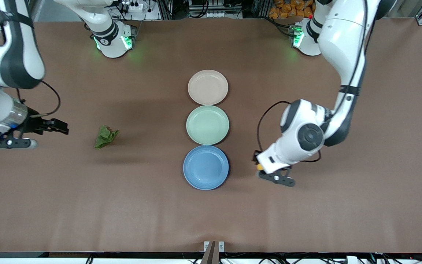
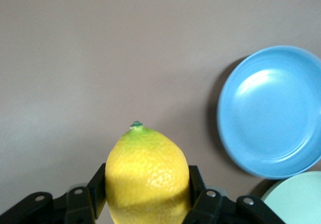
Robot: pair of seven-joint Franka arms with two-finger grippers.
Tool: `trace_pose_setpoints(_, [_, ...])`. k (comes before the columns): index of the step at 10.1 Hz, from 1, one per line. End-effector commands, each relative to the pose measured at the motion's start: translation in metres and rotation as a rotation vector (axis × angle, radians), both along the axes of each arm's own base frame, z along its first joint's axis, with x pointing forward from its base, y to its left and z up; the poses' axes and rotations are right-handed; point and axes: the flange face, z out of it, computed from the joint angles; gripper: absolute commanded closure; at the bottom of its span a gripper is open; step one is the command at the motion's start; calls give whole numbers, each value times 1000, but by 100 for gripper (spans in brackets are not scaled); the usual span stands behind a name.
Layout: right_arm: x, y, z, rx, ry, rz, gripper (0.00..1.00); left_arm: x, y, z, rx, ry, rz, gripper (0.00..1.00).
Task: Place lemon and lettuce in plates
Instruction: 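Lower the lemon onto the blue plate while the right gripper grasps lettuce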
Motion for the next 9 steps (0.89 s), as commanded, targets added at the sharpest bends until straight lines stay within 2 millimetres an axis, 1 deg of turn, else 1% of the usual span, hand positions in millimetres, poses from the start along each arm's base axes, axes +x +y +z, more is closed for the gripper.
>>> trace_pose_setpoints(1, [-12,12,-39,9,43,1,0,-7,-48,1,-79,-150,-9,100])
trace_pose_setpoints(2, [-14,11,-62,9,55,-1,0,-12,-60,-1,-91,-163,-9,100])
trace_pose_setpoints(3, [-20,14,-84,10,48,1,0,-18,-77,-9,-116,-199,-24,100])
trace_pose_setpoints(4, [-24,17,-105,8,37,8,0,-26,-96,-27,-135,-222,-31,100])
trace_pose_setpoints(5, [-28,18,-125,9,46,10,0,-38,-115,-50,-137,-222,-45,100])
trace_pose_setpoints(6, [-30,24,-141,8,48,20,0,-48,-126,-64,-131,-211,-62,100])
trace_pose_setpoints(7, [-33,27,-160,9,71,25,0,-55,-133,-76,-123,-198,-75,100])
trace_pose_setpoints(9, [-35,28,-183,10,98,25,0,-71,-149,-97,-119,-169,-73,100])
